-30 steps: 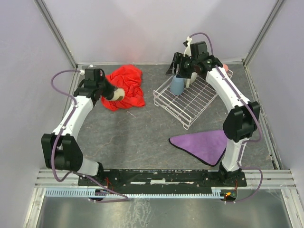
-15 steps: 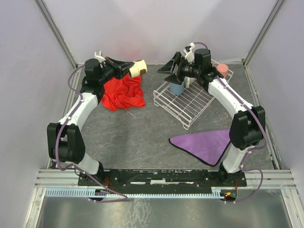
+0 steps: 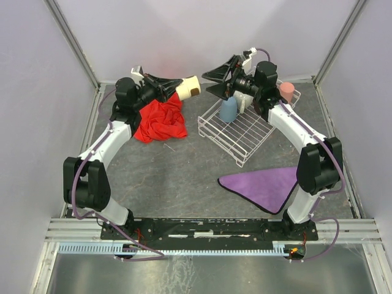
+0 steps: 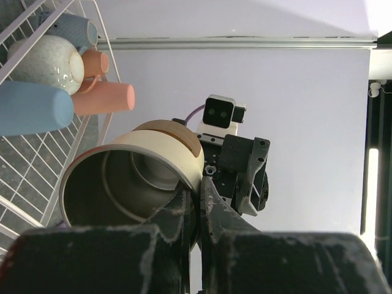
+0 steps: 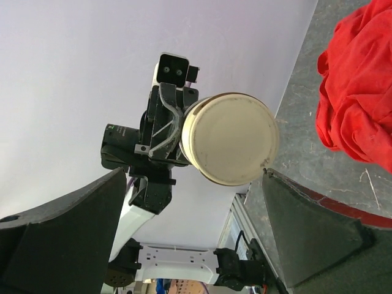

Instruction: Load the cups into the dish rack

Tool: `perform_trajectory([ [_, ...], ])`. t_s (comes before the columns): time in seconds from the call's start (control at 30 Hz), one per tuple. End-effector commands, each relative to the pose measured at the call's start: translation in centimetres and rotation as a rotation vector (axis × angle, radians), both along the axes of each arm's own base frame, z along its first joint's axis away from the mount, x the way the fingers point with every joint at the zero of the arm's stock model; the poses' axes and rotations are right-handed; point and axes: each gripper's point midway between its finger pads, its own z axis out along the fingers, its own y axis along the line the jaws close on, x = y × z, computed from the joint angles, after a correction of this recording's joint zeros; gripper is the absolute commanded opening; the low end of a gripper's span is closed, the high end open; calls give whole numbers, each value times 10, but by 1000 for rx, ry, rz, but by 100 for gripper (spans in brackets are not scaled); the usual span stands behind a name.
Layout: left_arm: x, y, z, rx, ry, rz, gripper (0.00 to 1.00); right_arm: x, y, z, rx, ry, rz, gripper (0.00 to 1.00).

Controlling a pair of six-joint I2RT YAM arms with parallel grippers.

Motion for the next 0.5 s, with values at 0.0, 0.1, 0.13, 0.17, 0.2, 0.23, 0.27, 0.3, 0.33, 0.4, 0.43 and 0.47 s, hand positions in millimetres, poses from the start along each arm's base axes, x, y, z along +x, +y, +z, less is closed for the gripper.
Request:
perform_trajectory([
  [0.0,-13,-11,32,-45,-68,-62,3,-8,7,30,24,-100,11,100],
  [0.1,-15,-15,36,-46,-75,-72,3,-9,12,24,-8,-93,12,100],
  [0.13,-15,-16,37,-45,-76,-74,3,-8,13,23,-13,-94,13,100],
  [0.17,-16,-16,38,-46,-77,-74,3,-9,14,22,-17,-95,14,100],
  [0.2,-16,-15,39,-47,-79,-73,3,-9,15,19,-26,-91,14,100],
  [0.23,-16,-15,40,-48,-79,-73,3,-9,15,18,-34,-89,13,100],
  [0.27,-16,-16,39,-49,-76,-74,3,-10,16,16,-37,-88,15,100],
  [0.3,-17,-16,40,-50,-77,-76,3,-10,17,14,-40,-85,14,100],
  [0.33,-17,-16,40,-52,-74,-78,3,-9,16,14,-40,-85,13,100],
  [0.4,-19,-17,42,-58,-77,-80,3,-9,18,11,-41,-81,15,100],
  [0.43,-20,-17,43,-61,-77,-81,3,-9,18,10,-42,-80,15,99],
  [0.47,-20,-17,44,-65,-76,-81,3,-9,19,9,-43,-79,15,100],
])
